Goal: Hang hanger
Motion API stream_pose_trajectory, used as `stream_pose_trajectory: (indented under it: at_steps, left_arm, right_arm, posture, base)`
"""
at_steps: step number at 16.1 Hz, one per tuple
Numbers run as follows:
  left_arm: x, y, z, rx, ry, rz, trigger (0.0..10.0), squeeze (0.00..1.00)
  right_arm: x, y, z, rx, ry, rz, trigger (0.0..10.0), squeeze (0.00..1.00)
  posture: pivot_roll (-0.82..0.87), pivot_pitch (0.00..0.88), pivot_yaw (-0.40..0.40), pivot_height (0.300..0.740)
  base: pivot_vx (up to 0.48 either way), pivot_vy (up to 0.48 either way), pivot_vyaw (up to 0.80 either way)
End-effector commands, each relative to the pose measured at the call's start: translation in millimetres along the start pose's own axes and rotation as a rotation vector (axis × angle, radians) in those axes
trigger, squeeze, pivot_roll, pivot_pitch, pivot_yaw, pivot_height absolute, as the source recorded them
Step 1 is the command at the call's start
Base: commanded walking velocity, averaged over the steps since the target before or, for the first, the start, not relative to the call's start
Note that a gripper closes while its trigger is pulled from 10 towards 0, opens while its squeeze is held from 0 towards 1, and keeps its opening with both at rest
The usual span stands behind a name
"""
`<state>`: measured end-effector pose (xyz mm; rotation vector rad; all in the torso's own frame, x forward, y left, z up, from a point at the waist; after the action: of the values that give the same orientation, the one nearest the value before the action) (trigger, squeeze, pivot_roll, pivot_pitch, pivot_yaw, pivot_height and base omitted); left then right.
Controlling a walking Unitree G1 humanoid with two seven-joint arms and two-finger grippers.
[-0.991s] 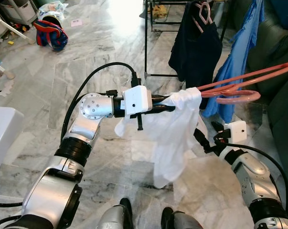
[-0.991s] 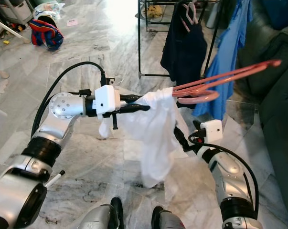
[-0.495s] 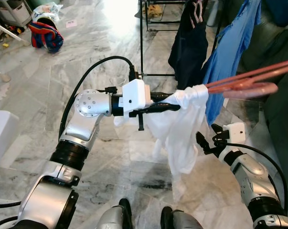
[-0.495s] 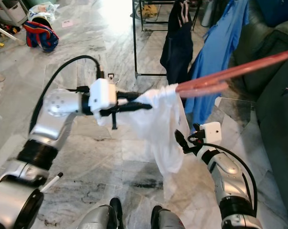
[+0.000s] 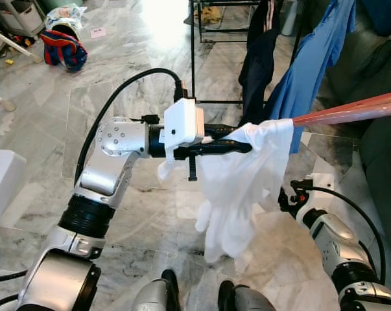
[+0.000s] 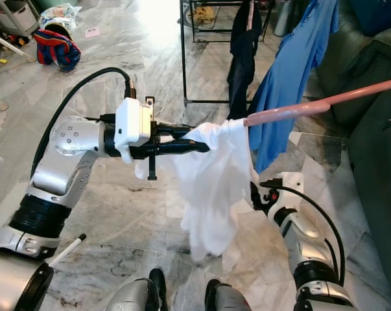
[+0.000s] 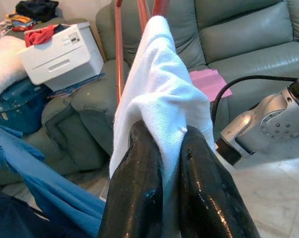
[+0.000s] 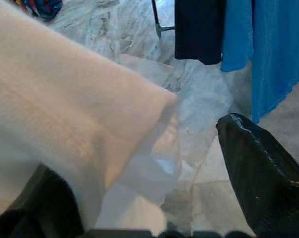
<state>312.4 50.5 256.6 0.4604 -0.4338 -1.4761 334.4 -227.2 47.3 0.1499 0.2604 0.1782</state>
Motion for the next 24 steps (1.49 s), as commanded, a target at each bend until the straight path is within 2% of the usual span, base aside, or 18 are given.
stream_pose_trajectory:
  at_steps: [1,3,4,6,7,9,11,13,14,16,18,21,24]
  left_arm:
    - [-2.2,4.3,13.5,0.052,-0.033,0.009,10.0,0.00]
    - [-7.9,9.4,10.2,0.033,-0.012,0.042,10.0,0.00]
    - [-12.5,12.0,6.2,0.020,0.005,0.062,10.0,0.00]
    - [-16.8,12.7,-0.6,-0.004,0.020,0.080,10.0,0.00]
    - [-19.1,12.1,-6.4,-0.046,0.020,0.094,10.0,0.00]
    - [-21.7,9.2,-16.0,-0.115,0.021,0.099,10.0,0.00]
    - [-24.6,4.7,-29.3,-0.212,0.020,0.095,10.0,0.00]
    - [-25.6,-0.4,-36.4,-0.302,0.008,0.077,10.0,0.00]
    - [-27.5,-9.7,-44.9,-0.388,0.018,0.032,10.0,0.00]
    - [-29.3,-23.8,-55.4,-0.460,0.040,-0.029,10.0,0.00]
    - [-31.2,-31.4,-62.0,-0.487,0.062,-0.059,10.0,0.00]
    - [-39.6,-50.3,-88.4,-0.528,0.176,-0.087,10.0,0.00]
    - [-44.9,-57.8,-102.7,-0.549,0.229,-0.068,10.0,0.00]
  right_arm:
    - [-7.7,-9.9,-16.9,0.019,0.064,-0.067,0.0,0.00]
    - [-18.1,-31.8,-19.4,0.041,0.076,-0.172,0.0,0.00]
    - [-30.7,-54.1,-19.3,0.056,0.077,-0.270,0.0,0.00]
    - [-48.7,-82.3,-15.1,0.076,0.065,-0.391,0.0,0.00]
    - [-62.1,-103.2,-4.2,0.075,0.028,-0.474,0.0,0.00]
    - [-73.9,-124.4,19.8,0.054,-0.047,-0.546,0.0,0.00]
    - [-81.3,-140.9,55.8,0.021,-0.151,-0.602,0.0,0.00]
    - [-83.1,-146.9,81.6,0.006,-0.223,-0.624,0.0,0.00]
    - [-80.9,-146.2,105.7,-0.021,-0.287,-0.624,0.0,0.00]
    - [-75.0,-142.2,130.1,-0.048,-0.328,-0.603,0.0,0.00]
    - [-72.5,-141.1,139.5,-0.058,-0.336,-0.602,0.0,0.00]
    - [-61.6,-126.4,170.9,-0.096,-0.394,-0.557,0.0,0.00]
    - [-55.2,-106.6,193.5,-0.171,-0.436,-0.496,0.0,0.00]
  posture:
    - [-0.01,0.235,0.038,0.740]
    - [-0.01,0.229,0.036,0.740]
    - [-0.02,0.228,0.035,0.740]
    - [-0.03,0.227,0.036,0.740]
    - [-0.03,0.226,0.035,0.740]
    - [-0.05,0.227,0.036,0.740]
    - [-0.06,0.227,0.035,0.740]
    - [-0.08,0.231,0.037,0.740]
    - [-0.09,0.233,0.035,0.740]
    - [-0.10,0.235,0.030,0.740]
    - [-0.10,0.237,0.027,0.740]
    - [-0.10,0.235,0.015,0.740]
    - [-0.11,0.233,0.013,0.740]
  base:
    - [0.000,0.000,0.00]
    - [0.000,0.000,0.00]
    - [0.000,0.000,0.00]
    - [0.000,0.000,0.00]
    - [0.000,0.000,0.00]
    - [0.000,0.000,0.00]
    - [0.000,0.000,0.00]
    - [0.000,0.000,0.00]
    - [0.000,0.000,0.00]
    - [0.000,0.000,0.00]
    - [0.000,0.000,0.00]
    - [0.000,0.000,0.00]
    - [0.000,0.000,0.00]
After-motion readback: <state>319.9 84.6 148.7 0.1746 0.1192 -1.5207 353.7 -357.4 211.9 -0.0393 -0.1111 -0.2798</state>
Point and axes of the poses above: a point about 5 cm out from each wrist's last joint towards the gripper, its own x axis pointing out of the wrist towards the gripper, its own z axis along the axis of the wrist's last joint, y = z × x, the point moved 2 cm from there along x, pointing out of the wrist towards the gripper, and after that the axes turned 2 degrees about -x, right-handed, at the moved point
